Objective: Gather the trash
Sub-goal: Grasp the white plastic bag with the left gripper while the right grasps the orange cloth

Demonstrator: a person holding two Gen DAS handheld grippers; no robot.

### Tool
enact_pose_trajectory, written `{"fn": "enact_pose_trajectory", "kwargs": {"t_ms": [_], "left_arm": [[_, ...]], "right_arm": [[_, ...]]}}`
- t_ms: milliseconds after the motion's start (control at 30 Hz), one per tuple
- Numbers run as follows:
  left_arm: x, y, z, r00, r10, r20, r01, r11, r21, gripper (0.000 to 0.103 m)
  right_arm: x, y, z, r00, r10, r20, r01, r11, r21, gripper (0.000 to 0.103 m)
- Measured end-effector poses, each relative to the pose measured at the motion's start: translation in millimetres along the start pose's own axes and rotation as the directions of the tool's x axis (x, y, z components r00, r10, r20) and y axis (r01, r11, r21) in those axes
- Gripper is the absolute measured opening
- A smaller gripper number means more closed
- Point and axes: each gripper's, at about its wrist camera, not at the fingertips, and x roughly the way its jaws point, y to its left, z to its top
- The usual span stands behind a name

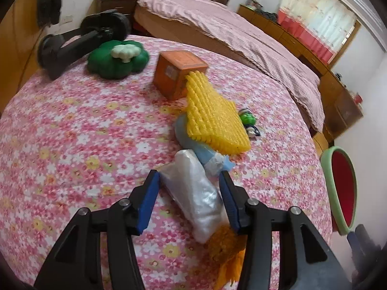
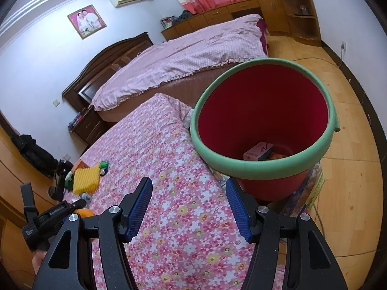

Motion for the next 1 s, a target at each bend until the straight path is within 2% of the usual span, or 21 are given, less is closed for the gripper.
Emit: {"fn": "enact_pose_trajectory", "kwargs": {"t_ms": [167, 200, 267, 400, 733, 1000], "left_arm": [[4.0, -5.6, -1.3, 1.000, -0.004, 0.018, 0.003, 0.999, 0.045, 0.050], [5.1, -8.1, -1.9, 1.000, 0.008, 0.023, -0.010, 0.998, 0.061, 0.046], [6.4, -11.4, -2.6, 0.999, 0.014, 0.034, -0.017, 0.996, 0.082, 0.045], [0.6, -2.0, -3.5, 0.999, -0.020, 0.038, 0.018, 0.998, 0.059, 0.044], [-44.3, 22.2, 4.3, 0.991, -0.031, 0.129, 0.026, 0.999, 0.045, 0.044], [-70.3, 47.1, 4.9, 0.988, 0.019, 0.155, -0.026, 0.999, 0.039, 0.044]], "right_arm": [[3.9, 8.3, -3.0, 1.000, 0.012, -0.015, -0.012, 1.000, -0.014, 0.065], [3.6, 10.0, -3.5, 1.000, 0.015, -0.013, -0.016, 1.000, -0.018, 0.065], [3.6, 14.0, -4.5, 1.000, 0.018, -0.015, -0.018, 0.999, -0.028, 0.065], [3.8, 21.8, -6.7, 0.999, 0.026, -0.027, -0.027, 0.999, -0.040, 0.065], [0.7, 46.9, -16.5, 0.997, 0.057, -0.046, -0.061, 0.994, -0.090, 0.065], [10.6, 91.0, -24.2, 0.991, 0.101, -0.091, -0.117, 0.976, -0.186, 0.065]]}}
